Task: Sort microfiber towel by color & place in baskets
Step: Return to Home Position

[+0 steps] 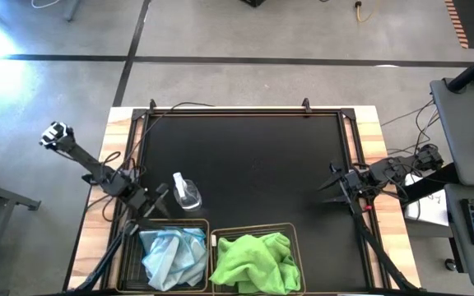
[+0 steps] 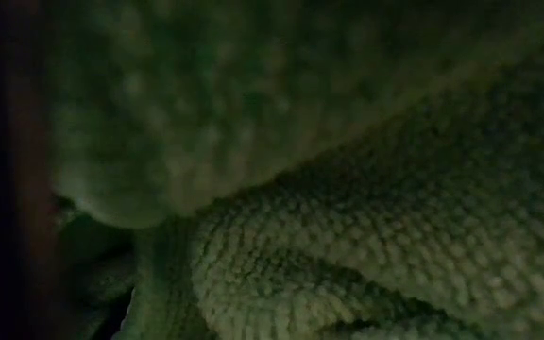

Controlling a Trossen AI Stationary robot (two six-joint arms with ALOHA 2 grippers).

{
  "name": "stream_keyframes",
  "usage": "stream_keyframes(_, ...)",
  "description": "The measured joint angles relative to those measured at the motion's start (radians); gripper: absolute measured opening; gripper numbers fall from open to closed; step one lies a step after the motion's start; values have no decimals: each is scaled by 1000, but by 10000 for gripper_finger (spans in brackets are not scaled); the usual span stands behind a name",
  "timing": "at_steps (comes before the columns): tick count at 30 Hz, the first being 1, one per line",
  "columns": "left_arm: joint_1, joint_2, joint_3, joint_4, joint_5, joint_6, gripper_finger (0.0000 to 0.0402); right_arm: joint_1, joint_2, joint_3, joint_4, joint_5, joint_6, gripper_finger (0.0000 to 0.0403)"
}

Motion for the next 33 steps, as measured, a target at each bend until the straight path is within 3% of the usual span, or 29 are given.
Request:
stream_keyframes(6, 100, -5, 0, 1, -23, 8, 139, 0, 0, 0, 0, 0, 0, 192)
stream_keyframes(13, 197, -60, -1, -24, -25, 147, 139, 0, 0, 0, 0, 0, 0, 192)
stream_keyframes(24, 348, -202, -3, -226, -38, -3, 139, 0, 0, 0, 0, 0, 0, 192)
stream_keyframes(33, 453, -293, -16, -237, -40, 3, 139, 0, 0, 0, 0, 0, 0, 192)
